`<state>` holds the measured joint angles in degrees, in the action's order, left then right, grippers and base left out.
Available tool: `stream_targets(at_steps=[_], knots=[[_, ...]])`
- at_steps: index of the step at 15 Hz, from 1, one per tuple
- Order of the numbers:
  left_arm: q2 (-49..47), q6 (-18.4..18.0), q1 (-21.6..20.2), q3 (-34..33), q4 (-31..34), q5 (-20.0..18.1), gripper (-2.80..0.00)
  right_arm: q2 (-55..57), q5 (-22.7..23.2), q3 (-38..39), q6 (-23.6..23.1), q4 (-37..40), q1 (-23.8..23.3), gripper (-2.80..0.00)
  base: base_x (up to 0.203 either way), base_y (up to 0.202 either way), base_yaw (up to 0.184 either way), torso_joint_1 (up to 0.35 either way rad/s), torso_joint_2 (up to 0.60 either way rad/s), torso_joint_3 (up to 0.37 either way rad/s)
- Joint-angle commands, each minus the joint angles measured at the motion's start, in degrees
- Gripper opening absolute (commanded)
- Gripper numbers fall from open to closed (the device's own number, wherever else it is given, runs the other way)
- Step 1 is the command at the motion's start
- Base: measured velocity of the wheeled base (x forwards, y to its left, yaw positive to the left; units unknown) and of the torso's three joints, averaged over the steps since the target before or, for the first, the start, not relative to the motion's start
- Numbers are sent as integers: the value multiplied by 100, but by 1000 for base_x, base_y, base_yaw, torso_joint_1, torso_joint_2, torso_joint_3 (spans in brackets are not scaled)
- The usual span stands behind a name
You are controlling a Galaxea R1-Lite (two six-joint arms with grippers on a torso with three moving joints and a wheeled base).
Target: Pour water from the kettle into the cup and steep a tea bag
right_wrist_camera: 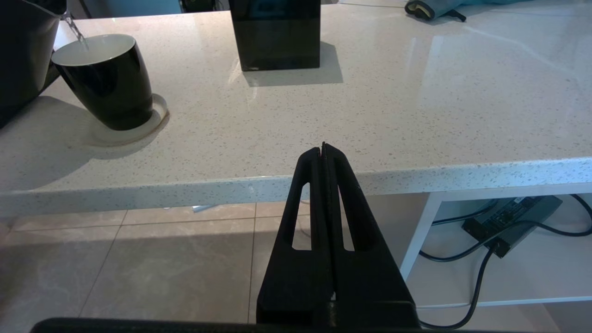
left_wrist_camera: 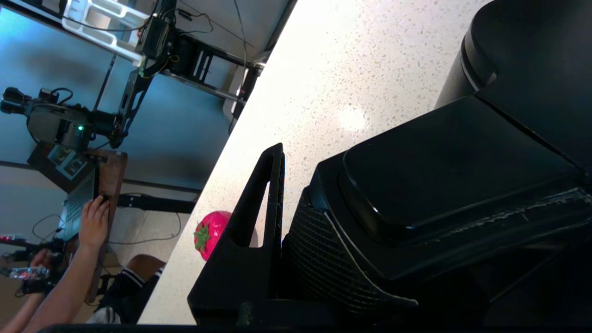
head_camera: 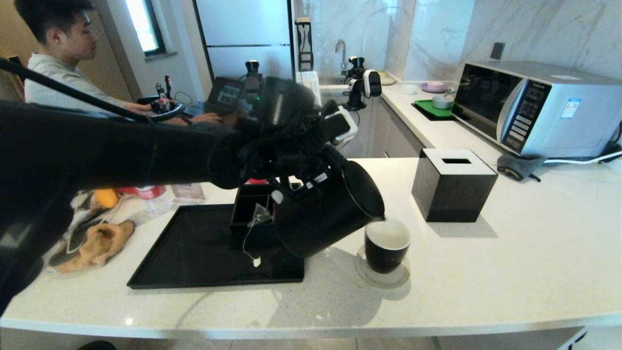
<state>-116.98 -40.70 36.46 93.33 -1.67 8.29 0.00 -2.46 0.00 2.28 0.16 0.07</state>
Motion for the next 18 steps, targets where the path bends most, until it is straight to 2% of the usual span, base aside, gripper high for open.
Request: stream_targets(at_steps=[1,18], knots=[[-9,-25,10,1,0,6,-280,0,0,0,1,2,1,-280,0,0,0,0,0,0],[-18,-113,45,-17,0,15,-280,0,-8,0,1,2,1,-280,0,0,0,0,0,0]])
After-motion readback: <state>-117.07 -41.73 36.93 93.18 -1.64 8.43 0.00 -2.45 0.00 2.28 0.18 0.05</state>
